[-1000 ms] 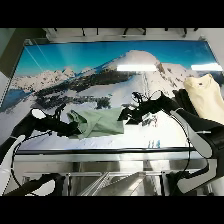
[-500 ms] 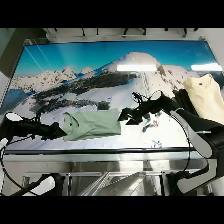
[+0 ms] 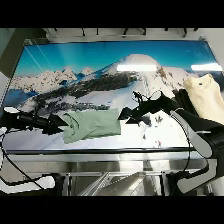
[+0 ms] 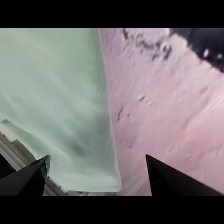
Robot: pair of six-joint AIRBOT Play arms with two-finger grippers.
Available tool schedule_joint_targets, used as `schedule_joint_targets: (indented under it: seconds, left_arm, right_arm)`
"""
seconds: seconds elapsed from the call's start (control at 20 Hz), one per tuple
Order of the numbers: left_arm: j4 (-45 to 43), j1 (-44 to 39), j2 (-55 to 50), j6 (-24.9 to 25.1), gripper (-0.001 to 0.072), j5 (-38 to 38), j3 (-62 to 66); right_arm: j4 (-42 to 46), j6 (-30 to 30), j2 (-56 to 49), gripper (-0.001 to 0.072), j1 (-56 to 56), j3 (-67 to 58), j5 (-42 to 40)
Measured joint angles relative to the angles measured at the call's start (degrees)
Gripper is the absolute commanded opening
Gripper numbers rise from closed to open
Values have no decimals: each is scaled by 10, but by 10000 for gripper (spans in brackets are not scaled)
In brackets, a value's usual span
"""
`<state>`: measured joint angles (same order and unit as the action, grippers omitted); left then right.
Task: Fold the shirts.
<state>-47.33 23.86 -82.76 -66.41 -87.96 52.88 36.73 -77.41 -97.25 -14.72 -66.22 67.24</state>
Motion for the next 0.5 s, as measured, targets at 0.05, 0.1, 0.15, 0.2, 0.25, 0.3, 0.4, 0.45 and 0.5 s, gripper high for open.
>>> schedule_joint_targets:
  seconds: [0.05, 0.1, 0.15, 0.2, 0.25, 0.3, 0.4, 0.45, 0.5]
  left_arm:
    - [-2, 0, 7, -25, 609, 0, 19]
    - [-8, 0, 16, -54, 378, 4, 39]
    - [-19, 0, 28, -87, 9, 17, 58]
    - [-29, -2, 42, -113, 11, 29, 75]
    - [-39, -6, 58, -128, 11, 45, 93]
    - [-47, -13, 72, -142, 11, 57, 110]
    - [-71, -32, 94, -157, 12, 71, 146]
    - [-84, -44, 102, -161, 11, 77, 164]
    - [-97, -55, 106, -164, 12, 78, 181]
  right_arm:
    - [-5, 6, -1, 703, 0, 0, -7]
    - [-14, 15, -4, 703, 0, 0, -12]
    - [-24, 25, -9, 703, -1, 0, -17]
    - [-36, 35, -15, 702, -2, 0, -20]
    - [-49, 46, -24, 702, -4, 0, -23]
    - [-65, 56, -32, 703, -7, 0, -23]
    - [-100, 78, -50, 703, -14, 0, -29]
    - [-117, 90, -58, 703, -18, 0, -33]
    - [-139, 103, -66, 702, -24, 0, -36]
